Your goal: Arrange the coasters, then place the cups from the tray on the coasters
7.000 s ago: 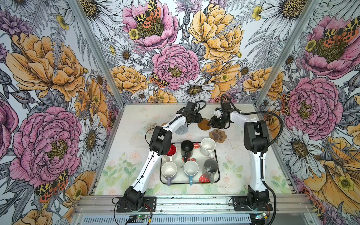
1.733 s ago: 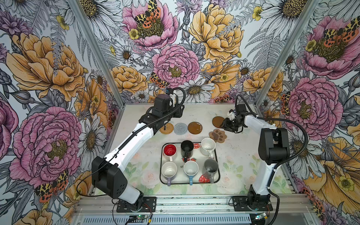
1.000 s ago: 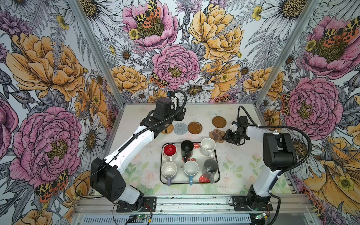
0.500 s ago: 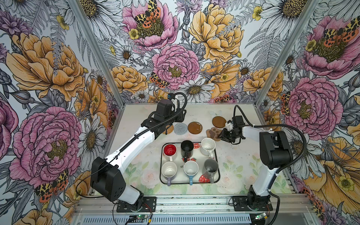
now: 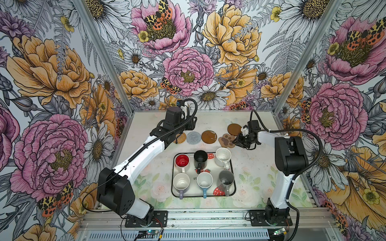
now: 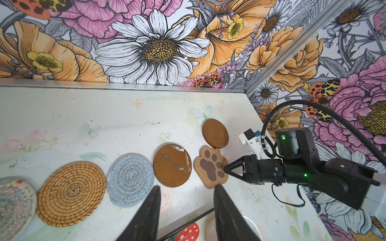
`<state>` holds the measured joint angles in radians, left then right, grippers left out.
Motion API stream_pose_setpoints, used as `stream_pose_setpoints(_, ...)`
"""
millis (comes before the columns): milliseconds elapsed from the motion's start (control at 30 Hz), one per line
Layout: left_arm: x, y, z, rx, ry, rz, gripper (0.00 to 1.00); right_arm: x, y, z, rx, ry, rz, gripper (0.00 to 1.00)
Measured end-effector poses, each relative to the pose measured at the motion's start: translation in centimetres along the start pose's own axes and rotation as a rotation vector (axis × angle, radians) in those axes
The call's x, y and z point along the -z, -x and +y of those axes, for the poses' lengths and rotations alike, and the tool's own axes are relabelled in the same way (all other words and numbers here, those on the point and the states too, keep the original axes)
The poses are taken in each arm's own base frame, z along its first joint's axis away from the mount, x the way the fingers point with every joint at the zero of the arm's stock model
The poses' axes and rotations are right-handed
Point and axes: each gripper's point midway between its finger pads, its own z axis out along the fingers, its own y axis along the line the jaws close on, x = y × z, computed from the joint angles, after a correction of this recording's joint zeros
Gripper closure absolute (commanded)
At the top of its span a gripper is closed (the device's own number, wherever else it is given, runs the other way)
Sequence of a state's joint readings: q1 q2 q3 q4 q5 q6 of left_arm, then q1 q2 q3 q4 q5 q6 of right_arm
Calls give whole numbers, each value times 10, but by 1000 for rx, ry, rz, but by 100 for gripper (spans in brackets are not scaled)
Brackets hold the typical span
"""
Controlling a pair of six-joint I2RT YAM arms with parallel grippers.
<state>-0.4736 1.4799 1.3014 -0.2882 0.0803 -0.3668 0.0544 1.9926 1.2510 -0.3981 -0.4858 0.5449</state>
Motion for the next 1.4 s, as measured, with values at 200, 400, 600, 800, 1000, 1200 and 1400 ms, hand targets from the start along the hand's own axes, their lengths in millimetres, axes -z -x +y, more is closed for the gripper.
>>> stream_pose_setpoints(200,0,0,1,4,-4,2,57,-6,18,6,1,10,-18,70)
stream_pose_setpoints(400,-1,-1,0,6,-13,7,57,-2,27,6,-3,13,-36,67)
stream_pose_setpoints(600,-1,-1,-1,7,-14,8,57,15,19,7,0,8,-56,67)
stream_pose_setpoints(800,-1,-4,-8,1,-27,14,57,27,-5,8,12,-2,-49,71)
stream_pose_setpoints(1000,-1,-7,-13,-4,-37,20,57,14,-30,11,33,-16,9,78)
stream_pose_setpoints(1200,1,-5,-15,-6,-43,14,57,1,-38,14,44,-21,42,82)
stream_pose_setpoints(1400,2,-5,-16,-7,-44,12,57,-7,-32,15,40,-16,50,83)
